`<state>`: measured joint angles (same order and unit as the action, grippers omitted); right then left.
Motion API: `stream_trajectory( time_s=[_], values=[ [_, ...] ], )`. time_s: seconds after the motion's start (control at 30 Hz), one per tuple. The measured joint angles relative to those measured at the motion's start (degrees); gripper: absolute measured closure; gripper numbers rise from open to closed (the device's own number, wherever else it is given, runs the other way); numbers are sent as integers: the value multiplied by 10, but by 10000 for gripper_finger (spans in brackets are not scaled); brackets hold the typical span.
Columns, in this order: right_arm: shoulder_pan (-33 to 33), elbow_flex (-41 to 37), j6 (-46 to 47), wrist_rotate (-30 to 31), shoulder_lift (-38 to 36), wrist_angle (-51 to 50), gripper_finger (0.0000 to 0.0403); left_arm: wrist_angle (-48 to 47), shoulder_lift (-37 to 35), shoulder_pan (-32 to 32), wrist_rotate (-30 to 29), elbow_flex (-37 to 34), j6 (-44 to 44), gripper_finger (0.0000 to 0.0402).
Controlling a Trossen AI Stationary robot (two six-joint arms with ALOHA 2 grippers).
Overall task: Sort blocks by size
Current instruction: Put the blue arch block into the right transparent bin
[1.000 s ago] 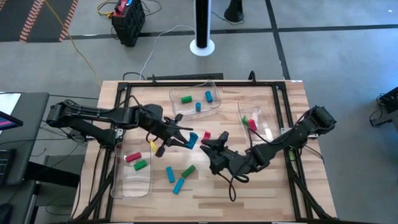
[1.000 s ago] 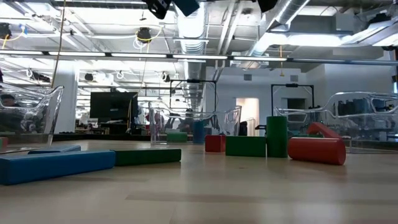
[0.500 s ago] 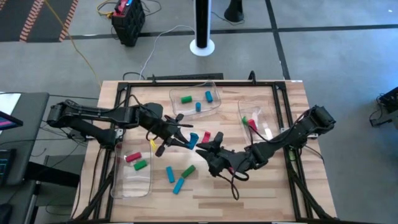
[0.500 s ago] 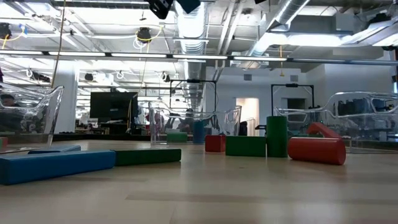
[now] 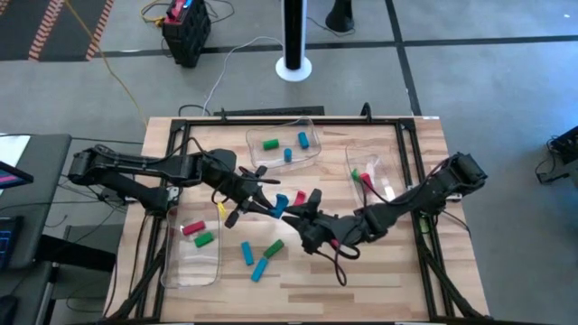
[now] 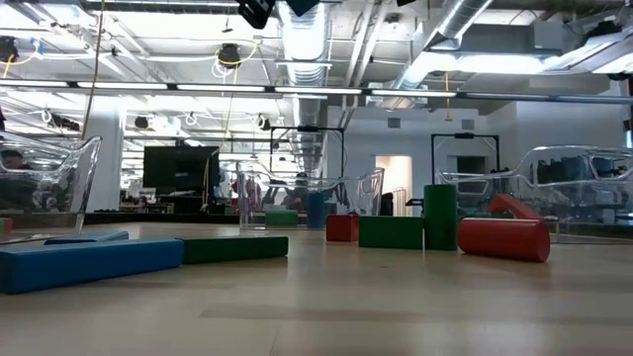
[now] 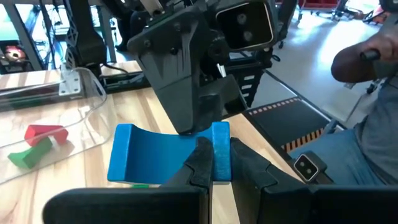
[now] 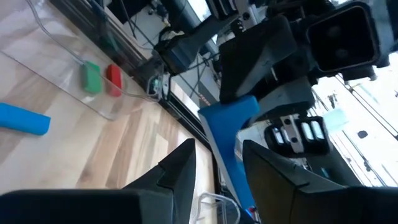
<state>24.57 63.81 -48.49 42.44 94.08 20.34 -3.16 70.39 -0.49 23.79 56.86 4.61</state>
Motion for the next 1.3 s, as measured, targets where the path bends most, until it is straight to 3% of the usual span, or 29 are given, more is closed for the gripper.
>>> stream_trajectory(
  time_s=[0.4,0.9,1.3],
  values=[
    [-18,-1,4,-36,0,11,239,12,16,-2,12,0,-14,376],
    [-19,-1,35,-37,0,-19,242,39,46,-2,30,4,-19,376],
    [-22,0,51,-37,0,-52,316,35,47,-1,30,4,-21,376]
  ],
)
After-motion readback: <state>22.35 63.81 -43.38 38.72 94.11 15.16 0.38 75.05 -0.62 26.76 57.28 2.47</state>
